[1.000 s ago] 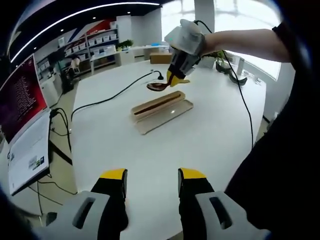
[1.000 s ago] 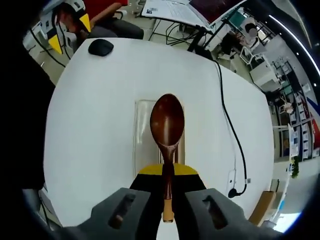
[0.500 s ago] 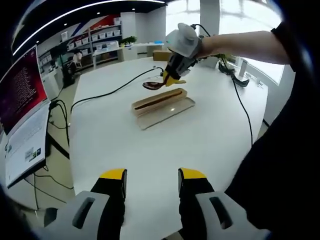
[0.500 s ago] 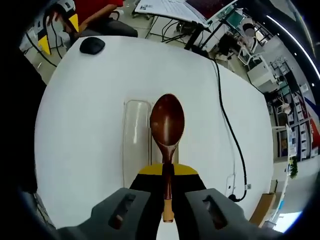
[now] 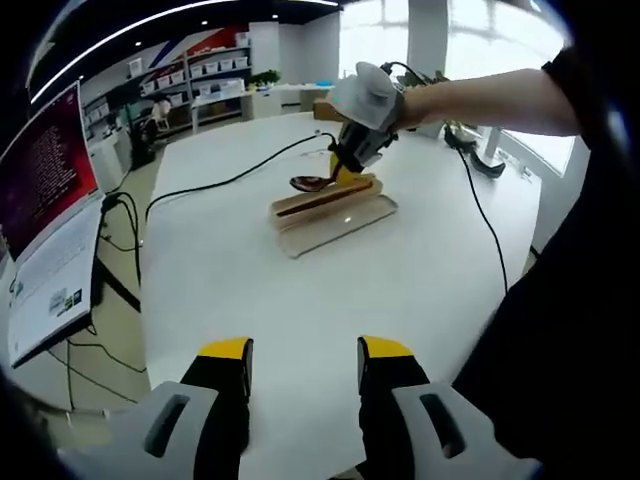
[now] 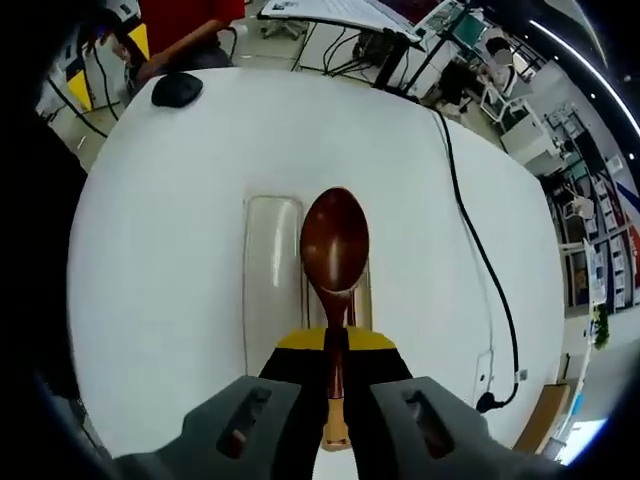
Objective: Arrange the utensils inside the cutlery case until each visible utensil rests in its matching compartment.
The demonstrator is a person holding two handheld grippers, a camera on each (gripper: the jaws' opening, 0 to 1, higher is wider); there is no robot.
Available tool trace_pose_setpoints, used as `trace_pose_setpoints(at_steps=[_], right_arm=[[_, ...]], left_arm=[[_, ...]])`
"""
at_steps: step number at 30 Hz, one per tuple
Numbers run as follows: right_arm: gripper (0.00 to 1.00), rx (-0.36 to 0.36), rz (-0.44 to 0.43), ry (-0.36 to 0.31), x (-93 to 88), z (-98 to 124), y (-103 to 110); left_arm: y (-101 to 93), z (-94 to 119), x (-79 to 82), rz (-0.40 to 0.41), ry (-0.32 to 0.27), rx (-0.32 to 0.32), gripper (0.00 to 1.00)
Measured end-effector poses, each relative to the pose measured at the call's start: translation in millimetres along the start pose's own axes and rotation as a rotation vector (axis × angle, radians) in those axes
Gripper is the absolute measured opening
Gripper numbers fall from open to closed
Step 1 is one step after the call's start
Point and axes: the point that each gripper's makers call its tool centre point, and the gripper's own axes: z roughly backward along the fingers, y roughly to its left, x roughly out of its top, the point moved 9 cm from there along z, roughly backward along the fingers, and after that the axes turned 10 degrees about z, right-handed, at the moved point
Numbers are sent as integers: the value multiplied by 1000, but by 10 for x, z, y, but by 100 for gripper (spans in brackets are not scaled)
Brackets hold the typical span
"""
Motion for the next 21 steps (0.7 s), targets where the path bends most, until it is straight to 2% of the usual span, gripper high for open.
trace_pose_setpoints(at_steps=[6, 13, 17, 21], right_arm=[[0, 24, -15, -8, 6, -77, -45], [0, 35, -14, -4, -49, -139, -86], [0, 47, -19, -6, -60, -144, -85], [0, 53, -11, -4, -72, -161, -85]], left_arm=[[12, 7, 151, -2, -23, 9, 43], [-14, -101, 145, -18, 8, -5, 43], [-26, -108, 174, -11, 0, -13, 43], [-22, -113, 166, -26, 20, -15, 43]])
